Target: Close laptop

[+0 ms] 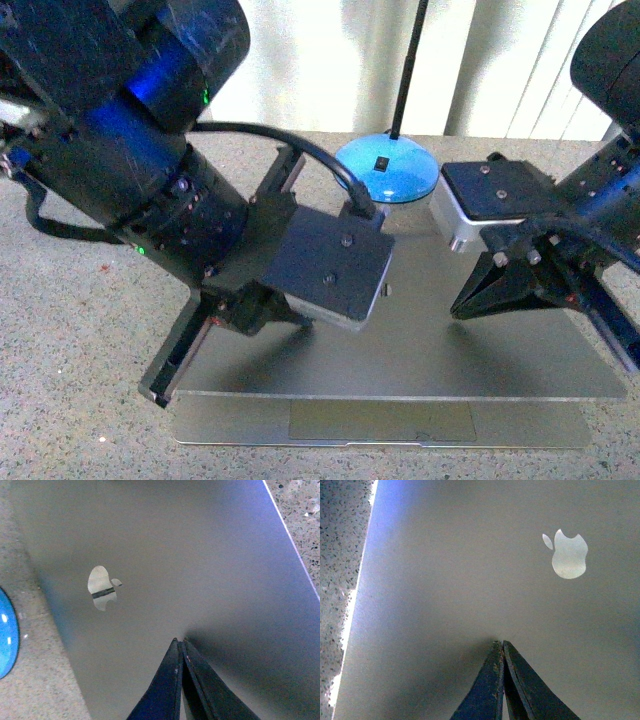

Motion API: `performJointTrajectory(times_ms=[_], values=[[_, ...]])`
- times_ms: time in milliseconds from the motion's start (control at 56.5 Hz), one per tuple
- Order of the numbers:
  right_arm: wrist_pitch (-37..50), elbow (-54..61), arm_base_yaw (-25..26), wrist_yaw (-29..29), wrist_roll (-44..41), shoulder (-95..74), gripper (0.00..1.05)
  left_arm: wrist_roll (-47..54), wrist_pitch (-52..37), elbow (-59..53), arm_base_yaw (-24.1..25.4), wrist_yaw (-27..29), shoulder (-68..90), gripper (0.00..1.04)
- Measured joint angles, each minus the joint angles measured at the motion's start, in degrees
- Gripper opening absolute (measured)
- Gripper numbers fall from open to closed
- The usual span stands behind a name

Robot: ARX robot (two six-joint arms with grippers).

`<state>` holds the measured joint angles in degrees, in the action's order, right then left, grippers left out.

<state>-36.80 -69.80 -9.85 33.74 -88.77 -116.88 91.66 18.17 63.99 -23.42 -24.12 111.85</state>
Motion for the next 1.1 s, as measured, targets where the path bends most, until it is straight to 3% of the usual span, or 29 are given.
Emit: performJointTrajectory(times_ms=[460, 1096], values=[[7.06, 2.8, -1.09, 1.46, 4.7, -4.0, 0.03, -2.62, -7.32, -4.31, -3.06, -0.48, 4.79, 0.04], [7.63, 3.61, -0.66, 1.99, 6.14, -3.87, 0.03, -3.87, -5.66, -4.15, -2.69, -1.16, 2.58, 0.04]])
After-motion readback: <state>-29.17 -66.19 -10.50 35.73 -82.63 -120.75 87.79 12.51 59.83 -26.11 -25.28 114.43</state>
